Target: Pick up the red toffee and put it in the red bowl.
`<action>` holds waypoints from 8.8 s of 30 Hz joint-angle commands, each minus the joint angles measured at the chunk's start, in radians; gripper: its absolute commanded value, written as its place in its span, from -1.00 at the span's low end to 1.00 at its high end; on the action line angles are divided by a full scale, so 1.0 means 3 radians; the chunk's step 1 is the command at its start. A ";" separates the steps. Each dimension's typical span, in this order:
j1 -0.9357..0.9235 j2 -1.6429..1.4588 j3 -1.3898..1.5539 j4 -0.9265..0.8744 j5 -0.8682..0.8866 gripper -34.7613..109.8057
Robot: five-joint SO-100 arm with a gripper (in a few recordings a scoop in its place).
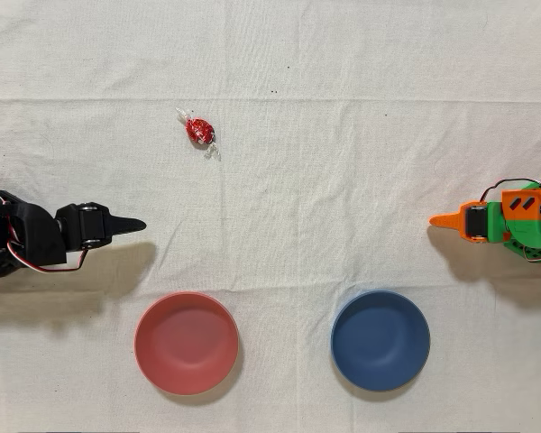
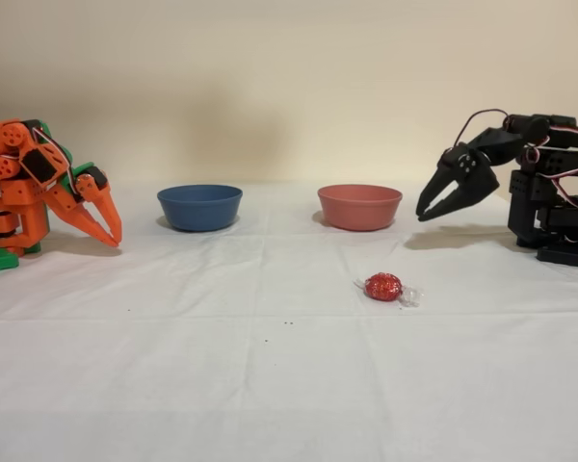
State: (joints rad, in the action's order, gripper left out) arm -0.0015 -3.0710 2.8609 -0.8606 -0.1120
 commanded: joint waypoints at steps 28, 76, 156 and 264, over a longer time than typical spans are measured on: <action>0.1345 0.3395 -0.3150 -0.0430 -0.1140 -0.51; 0.1514 0.5589 -0.4091 0.0015 -0.1723 -0.07; 0.1493 0.6054 -0.4080 0.0430 -0.1846 -0.15; -0.2045 0.4668 -0.3630 0.0399 -0.2638 -0.51</action>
State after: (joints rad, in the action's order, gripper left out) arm -0.5983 -1.6521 1.7963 -0.7501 -0.8866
